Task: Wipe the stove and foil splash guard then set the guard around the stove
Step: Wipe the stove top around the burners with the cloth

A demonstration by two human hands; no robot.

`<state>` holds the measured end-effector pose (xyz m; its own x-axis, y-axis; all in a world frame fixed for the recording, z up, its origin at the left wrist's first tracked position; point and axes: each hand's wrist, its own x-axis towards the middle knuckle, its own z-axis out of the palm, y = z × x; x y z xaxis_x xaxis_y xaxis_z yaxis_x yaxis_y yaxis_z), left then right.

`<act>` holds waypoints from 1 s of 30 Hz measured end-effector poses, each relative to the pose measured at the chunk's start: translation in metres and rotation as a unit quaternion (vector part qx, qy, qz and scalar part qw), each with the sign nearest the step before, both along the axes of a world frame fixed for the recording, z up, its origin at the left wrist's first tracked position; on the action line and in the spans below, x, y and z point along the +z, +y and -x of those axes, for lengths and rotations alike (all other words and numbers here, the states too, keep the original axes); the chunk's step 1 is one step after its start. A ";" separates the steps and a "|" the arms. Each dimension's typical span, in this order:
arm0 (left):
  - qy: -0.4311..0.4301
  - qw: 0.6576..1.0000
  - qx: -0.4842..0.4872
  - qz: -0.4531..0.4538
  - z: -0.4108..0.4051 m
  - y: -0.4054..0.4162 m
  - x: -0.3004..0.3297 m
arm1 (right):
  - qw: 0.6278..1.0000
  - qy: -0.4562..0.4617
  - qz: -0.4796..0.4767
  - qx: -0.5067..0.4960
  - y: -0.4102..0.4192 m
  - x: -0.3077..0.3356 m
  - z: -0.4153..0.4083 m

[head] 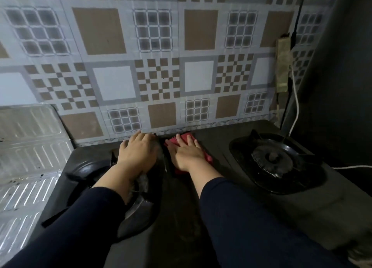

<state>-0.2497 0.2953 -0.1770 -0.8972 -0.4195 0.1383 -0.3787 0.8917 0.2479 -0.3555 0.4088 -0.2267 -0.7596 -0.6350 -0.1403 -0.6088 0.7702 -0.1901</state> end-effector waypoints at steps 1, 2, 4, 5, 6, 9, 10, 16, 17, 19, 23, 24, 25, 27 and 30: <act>-0.008 1.000 0.004 -0.002 -0.007 0.000 0.000 | 1.000 0.003 0.000 0.013 0.000 -0.001 -0.010; -0.015 1.000 0.007 -0.005 -0.014 0.000 -0.001 | 1.000 0.006 0.002 0.022 0.001 -0.001 -0.019; -0.024 1.000 0.009 -0.012 -0.027 -0.001 -0.003 | 0.999 0.009 0.008 0.034 0.006 -0.001 -0.036; -0.028 0.999 0.009 -0.012 -0.033 -0.001 -0.005 | 0.999 0.011 0.008 0.039 0.009 -0.001 -0.044; -0.035 0.999 0.009 -0.009 -0.038 -0.002 -0.007 | 0.999 0.013 0.005 0.042 0.013 -0.001 -0.052; -0.070 0.997 0.019 0.001 -0.055 -0.004 -0.014 | 0.999 0.019 0.001 0.039 0.024 -0.002 -0.074; -0.079 0.997 0.023 0.001 -0.062 -0.006 -0.016 | 0.999 0.020 0.001 0.036 0.028 -0.002 -0.081; -0.099 0.995 0.030 -0.011 -0.094 -0.023 -0.029 | 0.999 0.031 -0.002 0.017 0.050 -0.003 -0.118; -0.100 0.994 0.030 -0.012 -0.096 -0.025 -0.030 | 0.999 0.033 -0.002 0.017 0.053 -0.004 -0.121; -0.097 0.995 0.028 -0.015 -0.099 -0.026 -0.032 | 0.999 0.030 -0.001 0.018 0.058 -0.005 -0.124; -0.081 0.996 0.027 -0.026 -0.099 -0.027 -0.033 | 1.000 0.022 -0.007 0.010 0.053 -0.004 -0.111; -0.080 0.996 0.029 -0.027 -0.099 -0.029 -0.033 | 1.000 0.021 -0.008 0.008 0.049 -0.003 -0.105; -0.078 0.996 0.032 -0.025 -0.098 -0.032 -0.032 | 1.000 0.019 -0.009 0.006 0.045 -0.003 -0.097; -0.077 0.996 0.042 -0.018 -0.099 -0.038 -0.033 | 1.000 0.015 -0.010 0.004 0.035 -0.002 -0.080; -0.094 0.993 0.067 -0.008 -0.101 -0.045 -0.038 | 1.000 0.017 -0.016 0.007 0.018 0.001 -0.049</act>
<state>-0.1484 0.2504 -0.2153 -0.8423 -0.5379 -0.0346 -0.5351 0.8266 0.1746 -0.3065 0.4265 -0.2258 -0.7560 -0.6408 -0.1339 -0.6247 0.7673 -0.1446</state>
